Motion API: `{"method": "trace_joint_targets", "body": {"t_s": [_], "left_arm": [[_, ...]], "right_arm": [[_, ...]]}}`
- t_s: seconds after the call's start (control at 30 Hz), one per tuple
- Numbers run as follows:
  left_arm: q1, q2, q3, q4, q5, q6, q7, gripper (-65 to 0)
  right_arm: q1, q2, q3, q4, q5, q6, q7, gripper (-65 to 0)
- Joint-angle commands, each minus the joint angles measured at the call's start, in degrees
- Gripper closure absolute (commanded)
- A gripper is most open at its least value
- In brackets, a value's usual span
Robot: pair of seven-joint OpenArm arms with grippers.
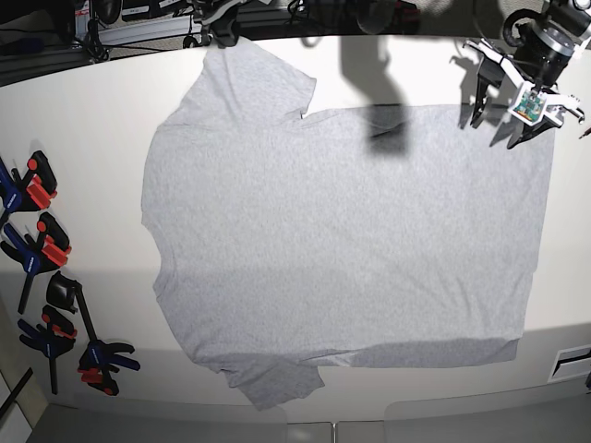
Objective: Fold the T-shirt properly
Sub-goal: 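Move both grippers toward the shirt's shoulder corners, then grasp the grey shirt corner with the left gripper and tug it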
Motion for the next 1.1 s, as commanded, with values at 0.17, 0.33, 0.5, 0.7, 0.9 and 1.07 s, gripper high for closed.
{"method": "trace_joint_targets", "body": {"t_s": [0.17, 0.33, 0.5, 0.7, 0.9, 1.07], "left_arm": [[0.3, -0.5, -0.3, 0.9, -0.9, 0.1, -1.4, -31.6], [0.3, -0.5, -0.3, 0.9, -0.3, 0.0, -0.2, -31.6], [0.3, -0.5, -0.3, 0.9, 12.7, -0.4, 0.4, -31.5], [3.4, -7.4, 0.1, -2.7, 16.3, -3.8, 0.0, -25.4], [4.1, -15.5, 0.2, -14.0, 21.6, -3.8, -7.9, -20.5], [4.1, -22.5, 0.2, -22.3, 26.5, -3.7, -19.2, -22.6]], "right_arm": [[-0.8, 2.7, -8.4, 0.9, -5.9, -5.2, -2.6, 0.0], [-0.8, 3.8, -10.3, 0.9, -6.2, -5.7, -3.1, 0.0], [-0.6, 4.2, -9.6, 0.9, -7.0, -8.1, -5.4, 0.0], [-0.6, 4.7, -6.8, 1.0, -7.0, -8.1, -5.4, 0.0], [-0.6, 4.7, -6.2, 1.0, -7.0, -8.1, -5.8, 0.0], [-0.6, 4.7, -6.2, 1.0, -7.0, -8.1, -5.8, 0.0]]}}
